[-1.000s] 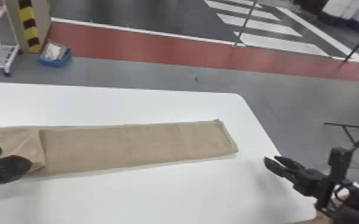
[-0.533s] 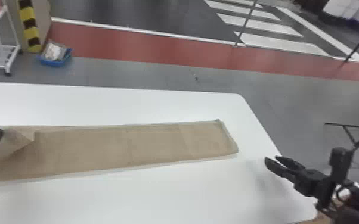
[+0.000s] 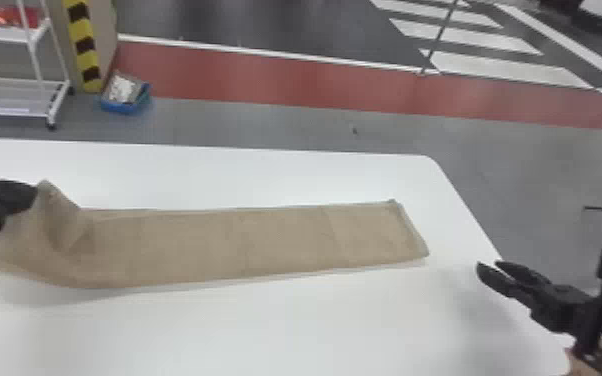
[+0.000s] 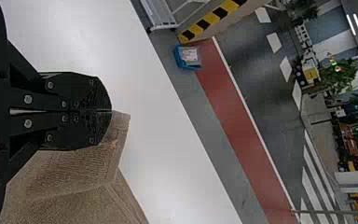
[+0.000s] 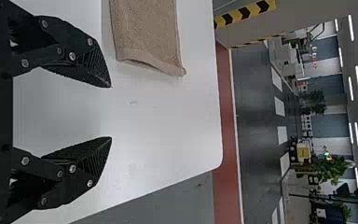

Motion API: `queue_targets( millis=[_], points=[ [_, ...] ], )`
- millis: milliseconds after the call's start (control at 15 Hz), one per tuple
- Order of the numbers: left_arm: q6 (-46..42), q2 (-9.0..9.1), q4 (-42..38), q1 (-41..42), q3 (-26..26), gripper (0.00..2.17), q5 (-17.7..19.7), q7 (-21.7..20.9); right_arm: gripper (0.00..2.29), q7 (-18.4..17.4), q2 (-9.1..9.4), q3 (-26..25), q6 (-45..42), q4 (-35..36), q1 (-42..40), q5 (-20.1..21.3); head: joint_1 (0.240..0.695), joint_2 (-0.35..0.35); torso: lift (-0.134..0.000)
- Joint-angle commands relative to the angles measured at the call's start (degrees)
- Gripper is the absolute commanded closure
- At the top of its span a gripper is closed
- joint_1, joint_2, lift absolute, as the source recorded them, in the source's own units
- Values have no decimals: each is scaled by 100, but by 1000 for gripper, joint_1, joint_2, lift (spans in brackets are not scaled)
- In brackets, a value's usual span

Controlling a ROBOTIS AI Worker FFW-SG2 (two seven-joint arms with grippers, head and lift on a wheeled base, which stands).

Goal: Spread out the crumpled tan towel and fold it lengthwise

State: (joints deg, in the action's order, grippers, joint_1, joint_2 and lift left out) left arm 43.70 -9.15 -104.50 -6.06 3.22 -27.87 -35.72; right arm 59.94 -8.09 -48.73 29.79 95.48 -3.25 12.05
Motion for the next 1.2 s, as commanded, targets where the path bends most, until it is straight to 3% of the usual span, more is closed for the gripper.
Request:
queue_targets(
  millis=[0, 333, 800, 1000, 1133],
  points=[
    [372, 1, 246, -185, 12, 1737, -78, 135, 572, 0, 0, -14, 23, 5, 9, -1, 695, -262, -124],
    [1286, -51, 563, -422, 30, 1737, -131, 372, 572, -36, -44, 47, 462, 137, 290, 69, 695, -221, -124],
    [1234, 1, 176, -246, -32, 1737, -52, 293, 572, -308, -202, 583, 1236, 14, 1160, 500, 695, -205, -124],
    [1040, 1, -246, -97, 30, 1737, 309, 214, 572, -519, -255, 821, 1306, -302, 1450, 711, 695, -206, -124],
    [742, 45, -202, -114, -14, 1737, 353, 276, 572, -589, -255, 1040, 1341, -478, 1644, 825, 695, -212, -124]
  ],
)
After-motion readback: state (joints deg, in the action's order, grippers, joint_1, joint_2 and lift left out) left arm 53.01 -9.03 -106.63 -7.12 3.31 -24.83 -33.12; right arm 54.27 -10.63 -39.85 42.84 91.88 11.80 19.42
